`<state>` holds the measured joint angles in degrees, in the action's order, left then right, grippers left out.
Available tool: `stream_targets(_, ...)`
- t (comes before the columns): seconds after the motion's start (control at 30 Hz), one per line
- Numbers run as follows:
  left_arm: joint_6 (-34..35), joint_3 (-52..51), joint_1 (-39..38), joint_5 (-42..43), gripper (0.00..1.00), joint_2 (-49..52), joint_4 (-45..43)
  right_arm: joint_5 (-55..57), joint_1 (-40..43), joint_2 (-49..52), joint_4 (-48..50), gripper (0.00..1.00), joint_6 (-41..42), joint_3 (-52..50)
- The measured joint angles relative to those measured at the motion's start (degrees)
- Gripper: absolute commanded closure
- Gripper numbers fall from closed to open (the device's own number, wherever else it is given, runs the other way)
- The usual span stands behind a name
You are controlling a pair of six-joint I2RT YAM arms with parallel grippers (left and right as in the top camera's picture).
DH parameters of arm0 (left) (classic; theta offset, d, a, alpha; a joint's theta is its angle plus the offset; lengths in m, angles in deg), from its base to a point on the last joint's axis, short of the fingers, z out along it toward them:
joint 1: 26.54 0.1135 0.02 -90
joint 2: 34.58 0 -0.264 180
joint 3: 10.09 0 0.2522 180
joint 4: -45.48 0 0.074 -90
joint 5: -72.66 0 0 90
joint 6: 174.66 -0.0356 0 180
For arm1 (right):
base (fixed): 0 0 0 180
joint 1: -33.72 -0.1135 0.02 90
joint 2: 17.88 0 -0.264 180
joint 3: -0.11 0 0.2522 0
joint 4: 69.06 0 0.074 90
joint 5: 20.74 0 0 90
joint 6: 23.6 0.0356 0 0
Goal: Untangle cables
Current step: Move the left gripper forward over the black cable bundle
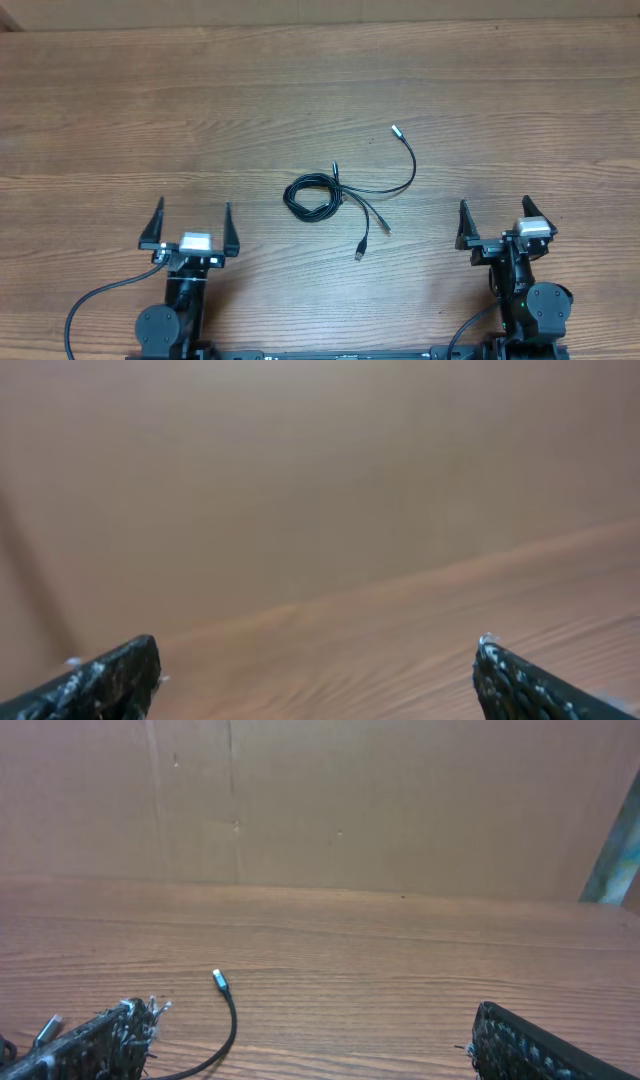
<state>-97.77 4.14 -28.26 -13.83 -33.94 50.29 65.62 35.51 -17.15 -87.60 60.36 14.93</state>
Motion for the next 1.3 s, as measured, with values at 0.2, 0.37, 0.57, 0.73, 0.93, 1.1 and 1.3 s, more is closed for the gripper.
stream_targets(0.2, 11.23, 0.0, 0.0, 9.66, 0.0, 0.0, 1.6, 0.0, 0.0, 0.0, 0.04, 0.0, -0.02, 0.0)
stream_targets(0.37, 19.39, 0.85, 0.0, 13.16, 0.0, 0.0, 2.78, 0.02, 0.0, 0.0, 0.02, 0.0, 0.0, 0.0)
stream_targets(0.57, 22.36, 9.55, 0.0, 14.8, 0.0, 2.97, 15.08, 0.0, 0.02, 0.0, 0.0, 0.0, -0.02, 0.0)
stream_targets(0.73, 21.49, 19.17, 0.0, 15.23, 0.01, 10.82, 22.27, 0.02, 0.0, 0.0, 0.02, 0.0, 0.0, 0.0)
stream_targets(0.93, 20.41, 28.87, 0.0, 15.43, 0.0, 23.5, 29.57, 0.0, 0.0, 0.0, 0.02, 0.0, -0.02, 0.0)
stream_targets(1.1, 20.17, 39.56, 0.0, 16.55, 0.0, 36.22, 39.58, 0.0, 0.0, 0.0, 0.02, 0.0, -0.02, 0.0)
stream_targets(1.3, 20.17, 47.82, 0.0, 20.81, 0.01, 46.69, 43.56, 0.02, 0.02, 0.0, 0.0, 0.0, 0.02, 0.0)
